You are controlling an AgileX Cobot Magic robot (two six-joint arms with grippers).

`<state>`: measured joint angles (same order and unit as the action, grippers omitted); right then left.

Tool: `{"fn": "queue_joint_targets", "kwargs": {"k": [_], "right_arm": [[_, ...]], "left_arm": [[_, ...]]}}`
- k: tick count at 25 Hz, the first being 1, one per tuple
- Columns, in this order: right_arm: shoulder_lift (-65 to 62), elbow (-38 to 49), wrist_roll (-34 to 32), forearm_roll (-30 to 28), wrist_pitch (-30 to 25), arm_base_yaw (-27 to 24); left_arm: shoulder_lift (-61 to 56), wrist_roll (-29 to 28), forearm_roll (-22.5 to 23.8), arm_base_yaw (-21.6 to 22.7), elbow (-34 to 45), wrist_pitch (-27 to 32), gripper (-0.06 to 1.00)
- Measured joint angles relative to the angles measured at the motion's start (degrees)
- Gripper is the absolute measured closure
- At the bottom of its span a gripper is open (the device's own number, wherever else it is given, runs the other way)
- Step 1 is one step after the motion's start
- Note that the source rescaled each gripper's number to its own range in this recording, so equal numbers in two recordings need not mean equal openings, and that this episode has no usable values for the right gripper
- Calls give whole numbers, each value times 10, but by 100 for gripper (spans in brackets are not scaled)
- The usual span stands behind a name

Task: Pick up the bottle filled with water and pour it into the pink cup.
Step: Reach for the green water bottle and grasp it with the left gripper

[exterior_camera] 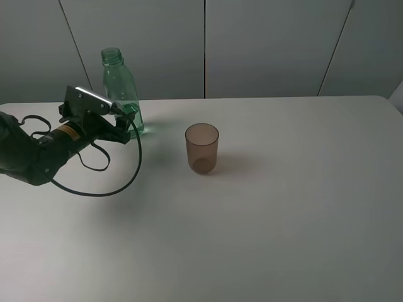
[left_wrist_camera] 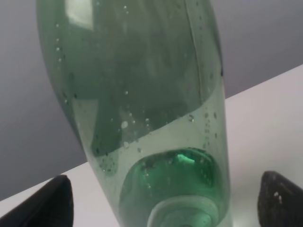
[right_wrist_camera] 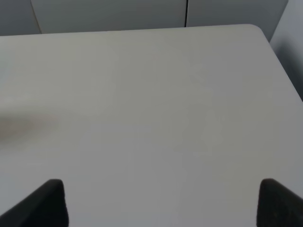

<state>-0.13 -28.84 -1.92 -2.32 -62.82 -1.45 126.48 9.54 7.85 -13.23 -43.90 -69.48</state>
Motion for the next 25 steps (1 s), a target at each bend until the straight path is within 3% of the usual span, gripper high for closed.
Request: {"fn": "queue_joint_targets", "kwargs": {"k": [13, 25], "right_arm": [[0, 0, 0, 0, 0, 0], [0, 0, 0, 0, 0, 0]], "left_arm": [[12, 0, 0, 0, -23, 0, -6], [48, 0, 8, 0, -95, 1, -6]]}}
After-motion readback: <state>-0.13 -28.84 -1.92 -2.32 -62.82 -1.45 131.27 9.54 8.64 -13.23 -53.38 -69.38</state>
